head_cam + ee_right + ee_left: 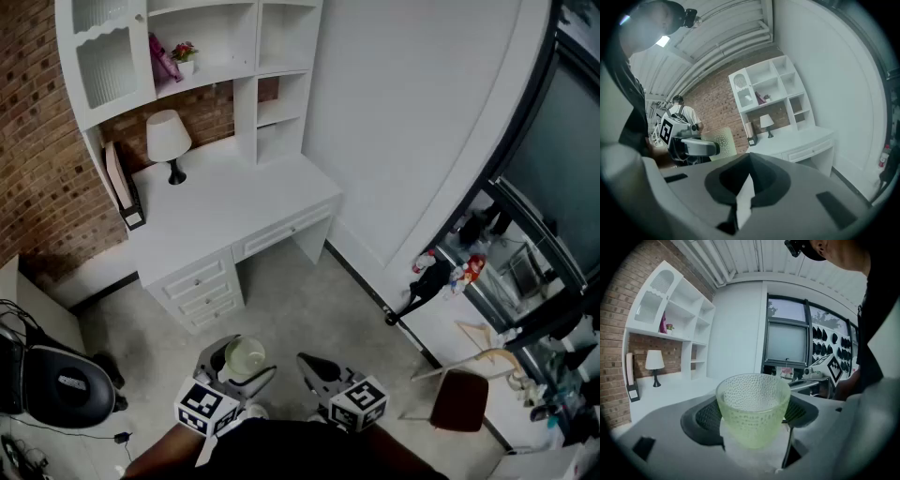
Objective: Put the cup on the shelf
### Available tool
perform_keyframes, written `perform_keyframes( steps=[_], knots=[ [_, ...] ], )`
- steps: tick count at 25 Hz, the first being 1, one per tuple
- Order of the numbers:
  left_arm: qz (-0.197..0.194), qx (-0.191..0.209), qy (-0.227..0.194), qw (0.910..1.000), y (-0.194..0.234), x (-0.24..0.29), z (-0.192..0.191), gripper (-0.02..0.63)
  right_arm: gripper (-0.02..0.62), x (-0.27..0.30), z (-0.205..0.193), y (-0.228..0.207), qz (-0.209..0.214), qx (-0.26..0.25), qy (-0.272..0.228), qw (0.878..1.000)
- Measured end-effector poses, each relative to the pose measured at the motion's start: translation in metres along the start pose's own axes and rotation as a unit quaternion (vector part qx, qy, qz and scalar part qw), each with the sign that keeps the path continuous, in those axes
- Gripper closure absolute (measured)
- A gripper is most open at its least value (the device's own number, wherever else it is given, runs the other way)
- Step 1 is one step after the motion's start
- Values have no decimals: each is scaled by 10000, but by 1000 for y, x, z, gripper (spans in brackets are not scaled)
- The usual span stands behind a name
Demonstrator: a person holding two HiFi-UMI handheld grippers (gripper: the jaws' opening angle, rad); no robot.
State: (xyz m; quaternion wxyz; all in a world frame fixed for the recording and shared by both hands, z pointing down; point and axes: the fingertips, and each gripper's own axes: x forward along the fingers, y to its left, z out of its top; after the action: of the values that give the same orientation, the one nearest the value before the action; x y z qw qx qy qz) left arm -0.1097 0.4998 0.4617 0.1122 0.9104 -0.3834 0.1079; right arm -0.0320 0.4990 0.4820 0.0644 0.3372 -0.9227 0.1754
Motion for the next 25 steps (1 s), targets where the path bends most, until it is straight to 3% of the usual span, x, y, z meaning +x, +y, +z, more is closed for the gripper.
perform_keyframes(
  steps=[12, 19, 25],
  knots=[
    [-104, 167, -138, 9997, 8, -3, 3, 221, 592, 10, -2, 3, -23, -37, 20, 10000],
    [-88, 15, -148, 9999, 25, -10, 0, 221, 591, 25, 2, 11, -90, 192, 8, 9998],
    [-76, 256, -25, 9996, 34, -16, -14, 221, 591, 42, -9, 20, -137, 257, 192, 9994]
  ],
)
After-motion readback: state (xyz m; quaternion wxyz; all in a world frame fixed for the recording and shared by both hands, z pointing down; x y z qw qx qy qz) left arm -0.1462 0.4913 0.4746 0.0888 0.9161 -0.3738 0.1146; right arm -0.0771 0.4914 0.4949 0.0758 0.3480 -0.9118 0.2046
